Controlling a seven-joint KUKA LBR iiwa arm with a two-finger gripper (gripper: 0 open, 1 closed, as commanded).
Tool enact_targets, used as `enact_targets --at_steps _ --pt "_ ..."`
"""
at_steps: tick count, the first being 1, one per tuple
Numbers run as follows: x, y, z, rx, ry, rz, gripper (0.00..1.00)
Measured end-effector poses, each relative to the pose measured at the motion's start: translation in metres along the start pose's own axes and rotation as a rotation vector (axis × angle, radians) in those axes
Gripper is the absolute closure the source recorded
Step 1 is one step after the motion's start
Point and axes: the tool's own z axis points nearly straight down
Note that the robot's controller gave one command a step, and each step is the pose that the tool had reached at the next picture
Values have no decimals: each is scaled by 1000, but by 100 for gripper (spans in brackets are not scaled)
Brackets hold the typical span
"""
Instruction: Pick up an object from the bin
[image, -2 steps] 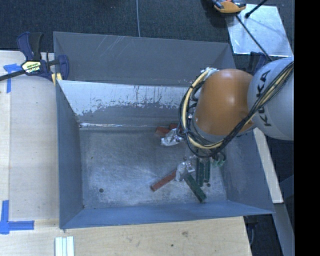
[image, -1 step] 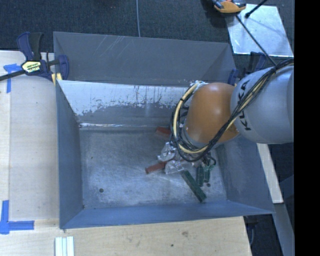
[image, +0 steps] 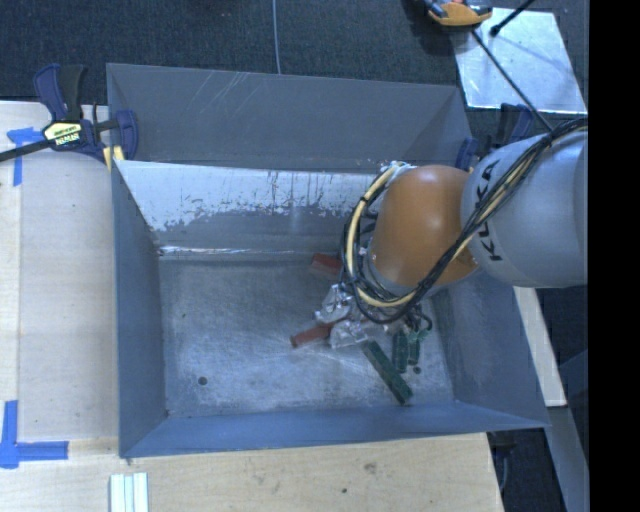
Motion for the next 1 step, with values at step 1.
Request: enact_targets --at_steps 1 --pt "-9 -28 -120 -2 12 -41 100"
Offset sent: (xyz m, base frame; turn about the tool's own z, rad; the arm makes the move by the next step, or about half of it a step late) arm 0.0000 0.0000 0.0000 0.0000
